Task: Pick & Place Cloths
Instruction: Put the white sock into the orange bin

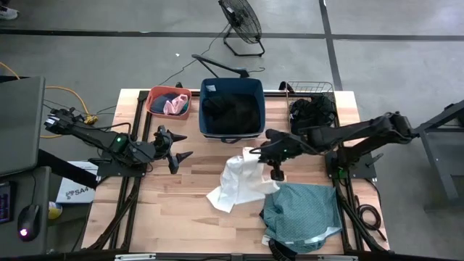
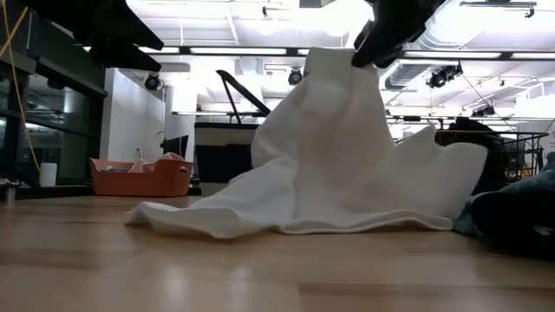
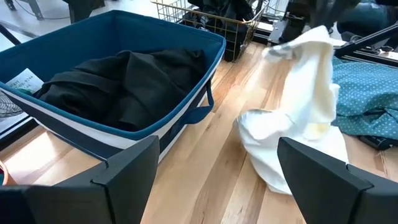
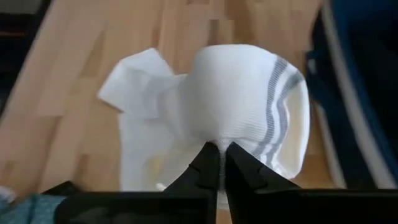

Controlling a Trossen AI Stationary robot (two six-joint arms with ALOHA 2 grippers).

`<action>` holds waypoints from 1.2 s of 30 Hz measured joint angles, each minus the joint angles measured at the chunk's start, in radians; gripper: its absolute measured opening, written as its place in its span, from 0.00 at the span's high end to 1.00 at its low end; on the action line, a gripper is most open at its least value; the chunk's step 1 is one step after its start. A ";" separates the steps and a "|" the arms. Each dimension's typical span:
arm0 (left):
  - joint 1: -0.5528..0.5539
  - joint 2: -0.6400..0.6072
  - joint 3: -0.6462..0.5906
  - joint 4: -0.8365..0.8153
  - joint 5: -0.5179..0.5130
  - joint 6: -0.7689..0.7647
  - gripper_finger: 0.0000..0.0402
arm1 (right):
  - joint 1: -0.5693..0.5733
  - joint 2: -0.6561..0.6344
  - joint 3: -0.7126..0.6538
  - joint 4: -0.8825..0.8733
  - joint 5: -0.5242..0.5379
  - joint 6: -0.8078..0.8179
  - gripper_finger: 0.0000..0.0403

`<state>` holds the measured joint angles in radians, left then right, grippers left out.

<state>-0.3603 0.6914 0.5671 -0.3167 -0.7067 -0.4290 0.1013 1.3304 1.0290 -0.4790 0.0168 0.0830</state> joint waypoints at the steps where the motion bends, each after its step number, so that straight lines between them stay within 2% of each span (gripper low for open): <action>1: 0.000 0.000 0.000 0.000 0.000 0.000 0.21 | 0.000 0.007 0.000 0.005 -0.016 0.000 0.99; 7: 0.000 0.000 0.000 0.000 0.000 0.000 0.21 | 0.006 0.134 0.000 0.118 -0.124 -0.008 0.99; 15: 0.000 0.000 0.000 -0.001 0.000 0.000 0.21 | -0.010 0.347 0.000 0.262 -0.132 0.002 0.99; 21: 0.000 0.000 0.000 -0.001 0.000 0.000 0.21 | -0.026 0.397 0.000 0.295 -0.129 0.049 0.97; 24: 0.000 0.000 0.000 -0.001 0.001 0.000 0.21 | -0.025 0.385 0.000 0.289 -0.132 0.051 0.91; 30: 0.000 0.000 0.000 -0.001 0.002 0.000 0.21 | -0.021 0.322 0.000 0.227 -0.137 0.091 0.72; 36: 0.000 0.000 0.000 -0.004 0.011 0.000 0.21 | 0.007 0.309 0.000 0.142 -0.209 0.098 0.58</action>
<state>-0.3603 0.6918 0.5671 -0.3206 -0.6954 -0.4290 0.1087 1.6398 1.0294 -0.3371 -0.1919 0.1806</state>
